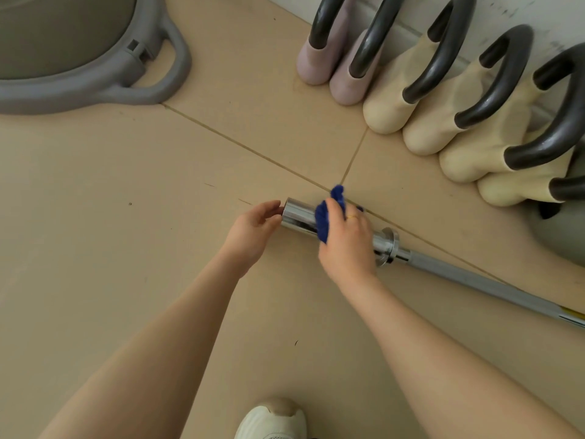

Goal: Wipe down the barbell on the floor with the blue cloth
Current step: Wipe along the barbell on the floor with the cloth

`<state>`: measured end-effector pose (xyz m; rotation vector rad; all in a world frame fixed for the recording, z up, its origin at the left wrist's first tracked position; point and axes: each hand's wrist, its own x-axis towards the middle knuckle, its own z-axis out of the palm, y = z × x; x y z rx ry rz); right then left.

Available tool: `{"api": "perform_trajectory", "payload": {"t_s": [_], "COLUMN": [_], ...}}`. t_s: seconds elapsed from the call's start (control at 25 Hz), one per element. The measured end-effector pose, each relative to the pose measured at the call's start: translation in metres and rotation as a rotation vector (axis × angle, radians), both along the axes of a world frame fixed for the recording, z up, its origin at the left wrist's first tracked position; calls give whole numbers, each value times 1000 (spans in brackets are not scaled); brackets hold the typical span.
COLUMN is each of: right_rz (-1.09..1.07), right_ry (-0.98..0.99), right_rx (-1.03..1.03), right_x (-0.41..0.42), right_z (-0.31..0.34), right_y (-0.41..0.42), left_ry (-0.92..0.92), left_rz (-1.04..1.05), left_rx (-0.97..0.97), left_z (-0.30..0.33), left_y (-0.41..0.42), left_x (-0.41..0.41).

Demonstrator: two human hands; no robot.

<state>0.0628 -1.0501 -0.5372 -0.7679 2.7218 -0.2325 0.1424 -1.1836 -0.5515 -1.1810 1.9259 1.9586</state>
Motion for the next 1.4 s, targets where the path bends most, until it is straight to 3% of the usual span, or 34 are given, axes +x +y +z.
{"api": "perform_trajectory", "payload": {"t_s": [0.2,0.36,0.52,0.68,0.84,0.96,1.04,1.16,1.24,1.4], "right_rz": [129,339,80,-79,19,182,284,210,195,2], "right_ry": [-62,67,130,85,-17,-56,125,264,257,56], "right_rx": [-96,62,231,147,2,13,74,189,251,248], "right_x": [12,-6,-21,-17,16,14,0,-13,-19,-40], "right_z": [0,9,11,4,-2,2,-3,-3,-4,16], "right_y": [-48,-7,64,28,-38,-46,-14,50,63,15], "left_ry": [-30,-52,-9,10,71,155,158,81,24,-65], "left_rz": [92,93,137,107,134,120,90,11,-93,-356], "left_rx": [48,-36,-66,-79,89,112,52,-95,-196,-512], "left_z": [1,7,13,14,22,24,21,10,3,0], "left_y": [-8,-10,-2,-1,1,5,6,7,7,-5], "left_x": [-18,-37,-46,-52,-42,-37,-37,-40,-46,-52]}}
